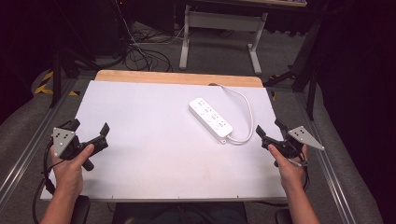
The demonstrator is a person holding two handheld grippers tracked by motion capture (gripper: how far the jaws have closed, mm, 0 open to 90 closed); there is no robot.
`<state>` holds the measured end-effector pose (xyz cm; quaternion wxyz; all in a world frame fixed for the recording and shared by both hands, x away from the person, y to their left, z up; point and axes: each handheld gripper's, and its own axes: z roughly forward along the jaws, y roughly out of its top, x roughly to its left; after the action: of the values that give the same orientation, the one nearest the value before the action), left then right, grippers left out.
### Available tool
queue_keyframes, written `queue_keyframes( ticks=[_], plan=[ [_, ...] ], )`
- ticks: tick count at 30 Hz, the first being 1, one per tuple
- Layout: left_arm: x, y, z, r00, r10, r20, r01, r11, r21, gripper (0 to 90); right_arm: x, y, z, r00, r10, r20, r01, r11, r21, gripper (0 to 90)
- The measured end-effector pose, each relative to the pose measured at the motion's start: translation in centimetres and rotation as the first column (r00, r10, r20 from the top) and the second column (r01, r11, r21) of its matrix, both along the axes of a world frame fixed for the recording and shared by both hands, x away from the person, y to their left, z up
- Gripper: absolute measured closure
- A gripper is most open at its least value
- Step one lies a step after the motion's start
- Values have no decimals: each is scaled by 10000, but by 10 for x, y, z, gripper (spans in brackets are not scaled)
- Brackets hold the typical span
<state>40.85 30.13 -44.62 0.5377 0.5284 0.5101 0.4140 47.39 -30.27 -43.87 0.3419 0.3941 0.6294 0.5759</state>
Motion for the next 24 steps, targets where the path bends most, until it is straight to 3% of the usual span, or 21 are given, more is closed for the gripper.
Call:
queue_keyframes(
  ticks=[24],
  plan=[
    [0, -1, 0, 10000, -96, -24, 96, 10000, 4, 17, -2, -1, 1, 9999, -79, 66, 79, 10000, -34, 159]
  ],
)
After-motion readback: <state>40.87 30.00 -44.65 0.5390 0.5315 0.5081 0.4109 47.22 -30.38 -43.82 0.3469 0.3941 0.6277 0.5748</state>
